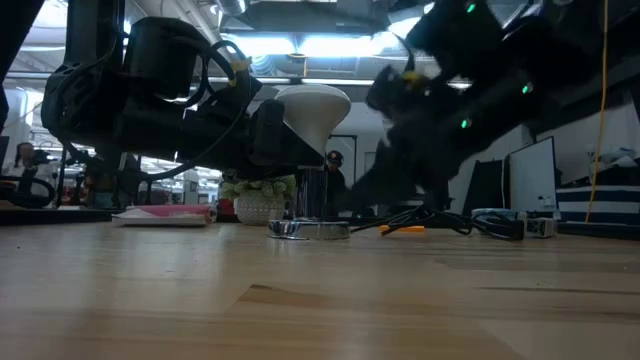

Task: Screw lightbulb
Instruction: Insert the white lightbulb into the silver lamp

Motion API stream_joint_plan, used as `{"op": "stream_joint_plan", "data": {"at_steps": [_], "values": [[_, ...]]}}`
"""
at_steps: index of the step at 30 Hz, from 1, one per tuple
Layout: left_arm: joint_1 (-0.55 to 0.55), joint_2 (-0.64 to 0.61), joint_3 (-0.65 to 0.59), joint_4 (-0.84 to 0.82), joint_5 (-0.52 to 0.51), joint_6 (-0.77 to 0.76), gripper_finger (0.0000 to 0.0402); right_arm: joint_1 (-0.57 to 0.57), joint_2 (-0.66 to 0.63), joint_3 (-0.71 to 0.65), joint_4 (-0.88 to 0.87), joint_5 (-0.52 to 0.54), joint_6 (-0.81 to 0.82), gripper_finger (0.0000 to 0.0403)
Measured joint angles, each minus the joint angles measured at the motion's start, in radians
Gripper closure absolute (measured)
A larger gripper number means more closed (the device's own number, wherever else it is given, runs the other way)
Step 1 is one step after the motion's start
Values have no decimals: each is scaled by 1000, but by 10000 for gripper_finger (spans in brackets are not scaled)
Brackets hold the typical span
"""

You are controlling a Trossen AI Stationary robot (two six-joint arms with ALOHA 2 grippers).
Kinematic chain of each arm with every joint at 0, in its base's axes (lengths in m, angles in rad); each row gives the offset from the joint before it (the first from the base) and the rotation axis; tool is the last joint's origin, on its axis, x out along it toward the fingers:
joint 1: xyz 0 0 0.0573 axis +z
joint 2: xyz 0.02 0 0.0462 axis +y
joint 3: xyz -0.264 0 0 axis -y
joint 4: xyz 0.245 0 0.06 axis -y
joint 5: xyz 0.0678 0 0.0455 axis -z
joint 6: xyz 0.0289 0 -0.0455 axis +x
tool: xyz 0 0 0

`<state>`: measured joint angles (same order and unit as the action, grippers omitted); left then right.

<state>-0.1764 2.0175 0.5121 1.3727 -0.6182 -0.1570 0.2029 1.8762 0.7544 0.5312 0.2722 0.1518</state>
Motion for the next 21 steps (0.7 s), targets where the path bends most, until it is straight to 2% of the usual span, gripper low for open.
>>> {"op": "stream_joint_plan", "data": {"at_steps": [6, 15, 18, 21], "values": [[0, 0, 0, 0, 0, 0, 249, -39, 44, 1, 1, -28, 49, 395], [0, 0, 0, 0, 0, 0, 249, -50, 82, 3, 73, -17, 60, 395], [0, 0, 0, 0, 0, 0, 249, -54, 89, 3, 59, 5, 83, 395], [0, 0, 0, 0, 0, 0, 249, -51, 89, 3, 52, 72, 104, 395]]}}
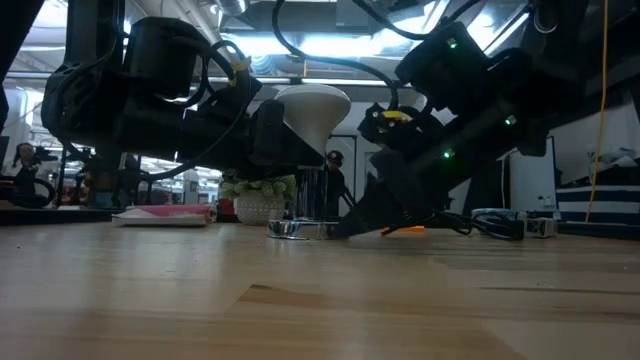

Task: Screw lightbulb
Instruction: Insert the white lightbulb into the silver lamp

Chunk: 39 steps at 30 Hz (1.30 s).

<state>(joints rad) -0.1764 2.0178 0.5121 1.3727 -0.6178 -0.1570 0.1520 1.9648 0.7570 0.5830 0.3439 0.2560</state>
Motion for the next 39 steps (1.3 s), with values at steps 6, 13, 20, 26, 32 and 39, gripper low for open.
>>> {"op": "stream_joint_plan", "data": {"at_steps": [6, 13, 20, 26, 32, 39], "values": [[0, 0, 0, -1, 0, 0, 249, 1, 0, 0, -8, 30, 29, 395], [0, 0, 0, -1, 0, 0, 249, 2, 0, 0, -35, 90, 76, 395], [0, 0, 0, -1, -2, 1, 249, 2, -1, -1, -45, 142, 88, 395], [1, 0, 0, -1, -3, 1, 249, 0, -1, -2, -58, 188, 112, 395], [1, -1, 0, -1, -3, 1, 249, 0, -1, -2, -61, 213, 112, 395], [0, -1, 0, -1, -22, 0, 249, -4, -22, -3, -74, 193, 98, 395]]}}
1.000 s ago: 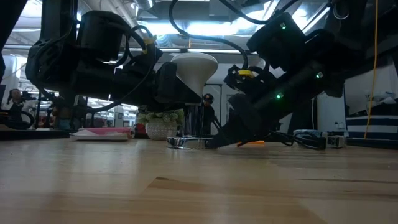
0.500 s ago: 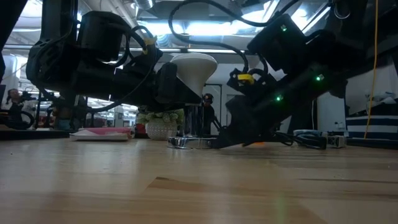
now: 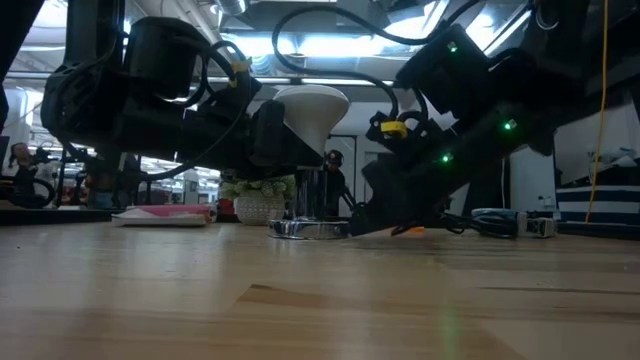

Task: Screw lightbulb
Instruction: Insert the white lightbulb into the silver lamp

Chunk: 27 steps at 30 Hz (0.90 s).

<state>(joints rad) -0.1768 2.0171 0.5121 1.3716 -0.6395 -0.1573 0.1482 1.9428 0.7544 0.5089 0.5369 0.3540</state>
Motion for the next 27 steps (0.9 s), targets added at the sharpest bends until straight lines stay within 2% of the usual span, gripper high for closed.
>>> {"op": "stream_joint_plan", "data": {"at_steps": [13, 20, 27], "values": [[0, 0, 0, 0, -13, 0, 249, 97, -105, 3, -22, -24, -21, 395], [0, 0, 0, 1, -16, 0, 249, 113, -48, 3, 98, -133, -18, 395], [0, 0, 0, 0, -18, 0, 249, 101, 16, 22, 126, -137, -19, 395]]}}
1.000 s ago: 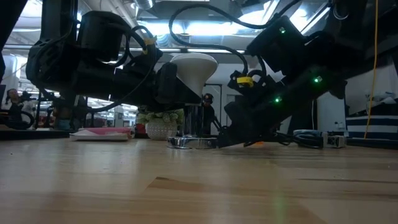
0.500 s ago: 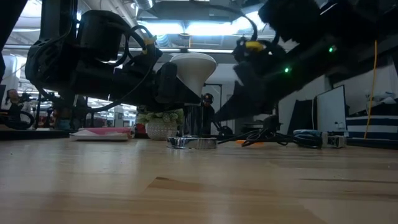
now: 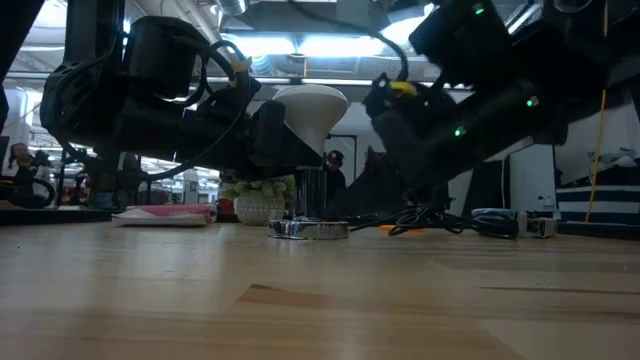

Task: Screw lightbulb
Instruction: Insert the white lightbulb into the silver lamp

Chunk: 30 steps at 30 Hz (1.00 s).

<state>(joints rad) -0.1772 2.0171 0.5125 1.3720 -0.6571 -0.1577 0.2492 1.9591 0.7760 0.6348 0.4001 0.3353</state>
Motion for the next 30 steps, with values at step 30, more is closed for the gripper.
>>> {"op": "stream_joint_plan", "data": {"at_steps": [30], "values": [[1, 0, 0, 0, -1, 1, 249, -90, 10, 72, -309, 311, 23, 395]]}}
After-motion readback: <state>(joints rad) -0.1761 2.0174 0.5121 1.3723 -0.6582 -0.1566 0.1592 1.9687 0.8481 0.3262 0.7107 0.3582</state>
